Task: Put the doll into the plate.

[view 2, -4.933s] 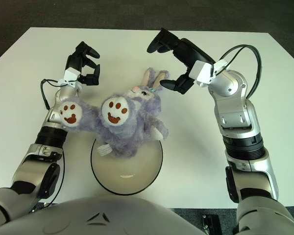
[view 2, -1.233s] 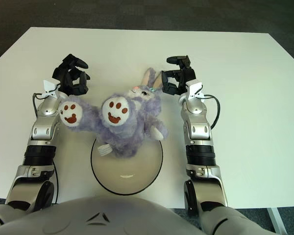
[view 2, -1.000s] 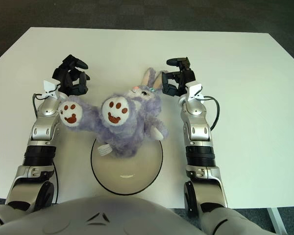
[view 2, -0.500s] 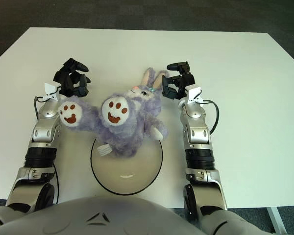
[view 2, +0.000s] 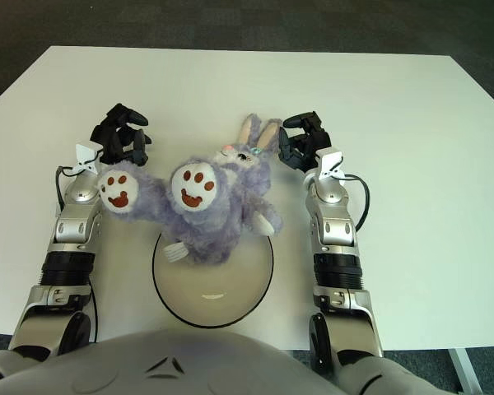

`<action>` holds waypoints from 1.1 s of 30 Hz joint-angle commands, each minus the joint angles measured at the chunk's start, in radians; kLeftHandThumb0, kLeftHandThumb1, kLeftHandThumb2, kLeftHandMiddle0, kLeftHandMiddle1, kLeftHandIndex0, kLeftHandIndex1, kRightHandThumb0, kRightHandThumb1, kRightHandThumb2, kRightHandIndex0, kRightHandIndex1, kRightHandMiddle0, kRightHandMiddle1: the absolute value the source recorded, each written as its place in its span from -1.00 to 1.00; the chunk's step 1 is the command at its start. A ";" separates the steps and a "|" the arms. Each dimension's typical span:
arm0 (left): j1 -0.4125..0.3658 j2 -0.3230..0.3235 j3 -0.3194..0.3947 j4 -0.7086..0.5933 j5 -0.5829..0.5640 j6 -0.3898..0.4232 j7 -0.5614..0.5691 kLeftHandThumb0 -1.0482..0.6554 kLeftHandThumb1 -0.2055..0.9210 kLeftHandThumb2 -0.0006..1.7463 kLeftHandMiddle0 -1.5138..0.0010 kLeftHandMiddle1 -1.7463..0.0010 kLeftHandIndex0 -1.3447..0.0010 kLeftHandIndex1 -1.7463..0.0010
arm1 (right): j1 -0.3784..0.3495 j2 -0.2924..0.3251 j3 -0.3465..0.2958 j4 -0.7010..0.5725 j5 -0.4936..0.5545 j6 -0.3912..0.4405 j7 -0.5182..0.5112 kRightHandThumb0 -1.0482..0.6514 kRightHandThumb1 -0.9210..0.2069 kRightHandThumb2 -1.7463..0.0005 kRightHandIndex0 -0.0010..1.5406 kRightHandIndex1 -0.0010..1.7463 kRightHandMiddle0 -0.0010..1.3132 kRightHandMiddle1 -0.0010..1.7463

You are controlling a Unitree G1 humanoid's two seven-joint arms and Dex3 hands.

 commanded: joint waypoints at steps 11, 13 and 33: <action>0.027 0.022 -0.010 0.028 0.014 -0.013 -0.017 0.22 0.06 0.42 0.41 -1.00 0.36 -1.00 | 0.036 -0.006 -0.020 -0.011 0.011 0.045 -0.018 0.23 -0.71 0.16 -0.52 0.83 -0.81 1.00; 0.029 0.026 -0.012 0.034 0.013 -0.023 -0.024 0.22 0.00 0.46 0.38 -1.00 0.33 -1.00 | 0.040 -0.006 -0.021 -0.015 0.013 0.050 -0.016 0.23 -0.72 0.17 -0.52 0.82 -0.80 1.00; 0.070 0.038 -0.058 0.052 0.089 -0.077 -0.015 0.22 -0.19 0.61 0.27 -1.00 0.20 -1.00 | 0.107 -0.012 -0.006 -0.007 0.012 0.035 0.019 0.23 -0.34 -0.11 -0.38 0.73 -0.47 1.00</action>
